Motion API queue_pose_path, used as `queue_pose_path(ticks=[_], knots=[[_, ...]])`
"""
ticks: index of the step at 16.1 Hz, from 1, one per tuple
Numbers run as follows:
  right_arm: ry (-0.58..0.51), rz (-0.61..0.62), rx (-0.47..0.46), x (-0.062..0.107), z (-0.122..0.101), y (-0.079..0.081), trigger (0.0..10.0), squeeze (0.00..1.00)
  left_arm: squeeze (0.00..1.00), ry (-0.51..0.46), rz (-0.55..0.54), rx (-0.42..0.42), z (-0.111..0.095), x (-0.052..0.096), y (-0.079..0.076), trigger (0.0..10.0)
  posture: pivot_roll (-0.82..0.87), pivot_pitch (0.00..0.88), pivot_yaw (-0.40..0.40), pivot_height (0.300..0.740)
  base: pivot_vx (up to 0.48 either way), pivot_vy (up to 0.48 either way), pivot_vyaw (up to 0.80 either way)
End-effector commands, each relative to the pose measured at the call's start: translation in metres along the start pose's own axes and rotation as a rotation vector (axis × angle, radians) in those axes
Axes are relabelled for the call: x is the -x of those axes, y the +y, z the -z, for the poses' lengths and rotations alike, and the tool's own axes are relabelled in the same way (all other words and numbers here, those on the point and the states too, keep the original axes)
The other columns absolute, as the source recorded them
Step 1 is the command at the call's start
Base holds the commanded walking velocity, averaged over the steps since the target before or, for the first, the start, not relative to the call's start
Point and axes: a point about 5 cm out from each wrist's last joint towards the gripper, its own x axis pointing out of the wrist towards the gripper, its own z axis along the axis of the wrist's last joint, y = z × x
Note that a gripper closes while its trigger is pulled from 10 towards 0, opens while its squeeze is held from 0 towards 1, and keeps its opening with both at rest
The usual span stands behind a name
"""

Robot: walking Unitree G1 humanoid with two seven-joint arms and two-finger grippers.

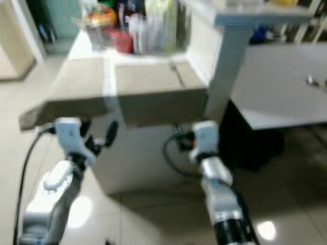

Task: Setting the table

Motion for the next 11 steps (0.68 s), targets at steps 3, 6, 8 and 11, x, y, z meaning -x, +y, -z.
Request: queue_pose_path(ticks=[3, 6, 8, 11], knots=[[-0.055, 0.092, 0.013, -0.009, -0.013, -0.015, 10.0, 0.0, 0.0, 0.01, 0.024, -0.043, 0.001, -0.003, -0.005, 10.0, -0.18, 0.0, 0.075, 0.74, 0.48, 0.0, 0.0], [-0.052, 0.086, 0.008, -0.009, -0.011, -0.012, 10.0, 0.0, 0.0, 0.008, 0.037, -0.056, 0.0, -0.004, -0.007, 10.0, -0.18, 0.0, 0.08, 0.74, 0.48, 0.0, 0.0], [-0.065, 0.08, 0.011, -0.01, -0.011, -0.006, 10.0, 0.0, 0.0, -0.004, 0.052, -0.082, -0.003, -0.005, -0.009, 10.0, -0.18, 0.0, 0.083, 0.74, 0.48, 0.0, 0.0], [-0.143, 0.071, 0.04, -0.016, -0.029, -0.002, 10.0, 0.0, 0.0, -0.025, 0.072, -0.104, -0.008, -0.007, -0.013, 10.0, -0.18, 0.0, 0.085, 0.74, 0.48, 0.0, 0.0]])
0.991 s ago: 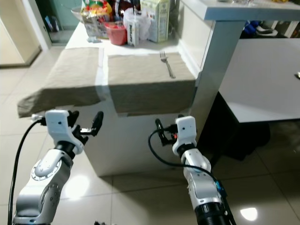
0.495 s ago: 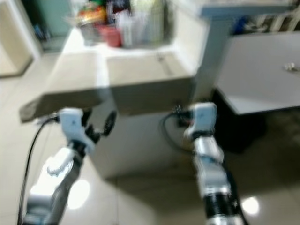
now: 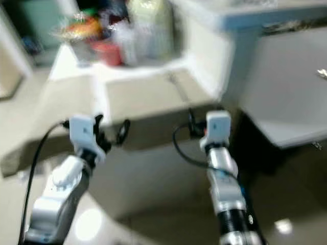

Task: Setting the table

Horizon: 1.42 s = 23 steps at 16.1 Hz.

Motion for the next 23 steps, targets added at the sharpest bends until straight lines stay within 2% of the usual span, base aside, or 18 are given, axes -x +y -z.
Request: queue_pose_path(ticks=[1, 3, 5, 6, 8, 10, 12, 14, 19, 23], knots=[[-0.111, -0.03, 0.018, -0.011, -0.028, 0.008, 10.0, 0.0, 0.0, -0.032, 0.008, -0.034, -0.008, -0.002, 0.0, 10.0, -0.18, 0.0, 0.089, 0.74, 0.48, 0.0, 0.0], [-0.158, -0.055, 0.007, -0.02, -0.044, 0.015, 10.0, 0.0, 0.0, -0.037, -0.004, -0.05, -0.011, -0.003, 0.001, 10.0, -0.17, 0.0, 0.091, 0.74, 0.231, 0.0, 0.0], [-0.197, -0.098, -0.024, -0.042, -0.068, 0.023, 10.0, 0.0, 0.0, -0.046, 0.003, -0.043, -0.014, -0.004, 0.001, 10.0, -0.16, 0.0, 0.094, 0.74, 0.0, 0.0, 0.0], [-0.201, -0.113, -0.031, -0.048, -0.074, 0.025, 10.0, 0.0, 0.0, -0.047, 0.002, -0.045, -0.014, -0.004, 0.002, 10.0, -0.15, 0.0, 0.097, 0.74, 0.0, 0.0, 0.0], [-0.153, -0.098, -0.038, -0.062, -0.074, 0.025, 10.0, 0.0, 0.0, -0.037, -0.002, -0.045, -0.014, -0.003, 0.005, 10.0, -0.15, 0.0, 0.102, 0.74, 0.0, 0.0, 0.0], [-0.034, -0.104, -0.01, -0.075, -0.057, 0.025, 10.0, 0.0, 0.0, -0.028, -0.005, -0.046, -0.014, -0.002, 0.006, 10.0, -0.13, 0.0, 0.106, 0.74, 0.0, 0.0, 0.0], [0.003, -0.108, -0.011, -0.078, -0.052, 0.025, 10.0, 0.0, 0.0, -0.027, -0.005, -0.046, -0.015, -0.002, 0.007, 10.0, -0.13, 0.0, 0.105, 0.74, 0.0, 0.0, 0.0], [0.083, -0.045, -0.001, -0.087, -0.044, 0.016, 10.0, 0.0, 0.0, -0.018, -0.016, -0.047, -0.014, 0.001, 0.01, 10.0, -0.11, 0.0, 0.109, 0.74, 0.0, 0.0, 0.0], [0.041, 0.129, 0.063, -0.102, -0.062, -0.013, 10.0, 0.0, 0.0, -0.002, -0.019, -0.056, -0.014, 0.009, 0.014, 10.0, -0.09, 0.0, 0.118, 0.74, 0.0, 0.0, 0.0], [0.107, 0.189, 0.071, -0.103, -0.053, -0.029, 10.0, 0.0, 0.0, 0.006, -0.006, -0.048, -0.013, 0.01, 0.01, 10.0, -0.1, 0.0, 0.119, 0.74, 0.0, 0.0, 0.0]])
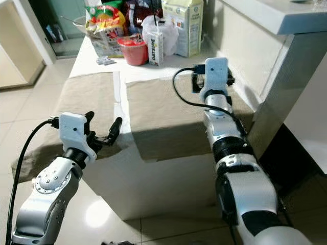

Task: Setting the table

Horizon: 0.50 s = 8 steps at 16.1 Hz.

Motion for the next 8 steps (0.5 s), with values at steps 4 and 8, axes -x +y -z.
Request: queue_pose_path(ticks=[4, 8], knots=[[0.091, 0.022, -0.039, -0.001, 0.011, -0.001, 10.0, 0.0, 0.0, 0.011, 0.005, -0.014, -0.005, 0.011, 0.002, 10.0, -0.05, 0.014, 0.134, 0.74, 0.0, 0.0, 0.0], [0.199, -0.003, -0.042, 0.004, 0.029, 0.008, 10.0, 0.0, 0.0, 0.025, -0.011, -0.033, -0.009, 0.021, 0.009, 10.0, -0.01, 0.045, 0.139, 0.74, 0.0, 0.0, 0.0]])
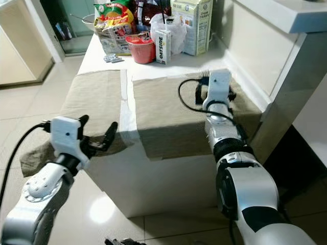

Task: Setting the table

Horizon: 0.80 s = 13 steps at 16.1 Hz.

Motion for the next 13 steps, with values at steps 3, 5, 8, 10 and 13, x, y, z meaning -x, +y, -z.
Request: queue_pose_path(ticks=[3, 5, 8, 10, 13], knots=[[0.095, 0.001, -0.002, 0.003, 0.015, 0.008, 10.0, 0.0, 0.0, 0.012, -0.015, -0.014, -0.005, 0.007, 0.006, 10.0, 0.01, 0.058, 0.144, 0.74, 0.0, 0.0, 0.0], [0.133, -0.003, -0.005, 0.005, 0.023, 0.01, 10.0, 0.0, 0.0, 0.019, -0.019, -0.019, -0.006, 0.009, 0.008, 10.0, 0.01, 0.06, 0.145, 0.74, 0.0, 0.0, 0.0], [0.167, 0.003, -0.026, 0.006, 0.029, 0.01, 0.0, 0.0, 0.0, 0.022, -0.017, -0.023, -0.008, 0.008, 0.009, 10.0, 0.01, 0.061, 0.148, 0.74, 0.0, 0.0, 0.0], [0.174, -0.003, -0.032, 0.007, 0.03, 0.011, 0.0, 0.0, 0.0, 0.025, -0.015, -0.023, -0.008, 0.008, 0.008, 10.0, 0.01, 0.06, 0.149, 0.74, 0.0, 0.0, 0.0], [0.189, -0.018, -0.044, 0.008, 0.034, 0.014, 0.0, 0.0, 0.0, 0.039, -0.006, -0.026, -0.009, 0.006, 0.007, 10.0, 0.01, 0.06, 0.15, 0.74, 0.0, 0.0, 0.0]])
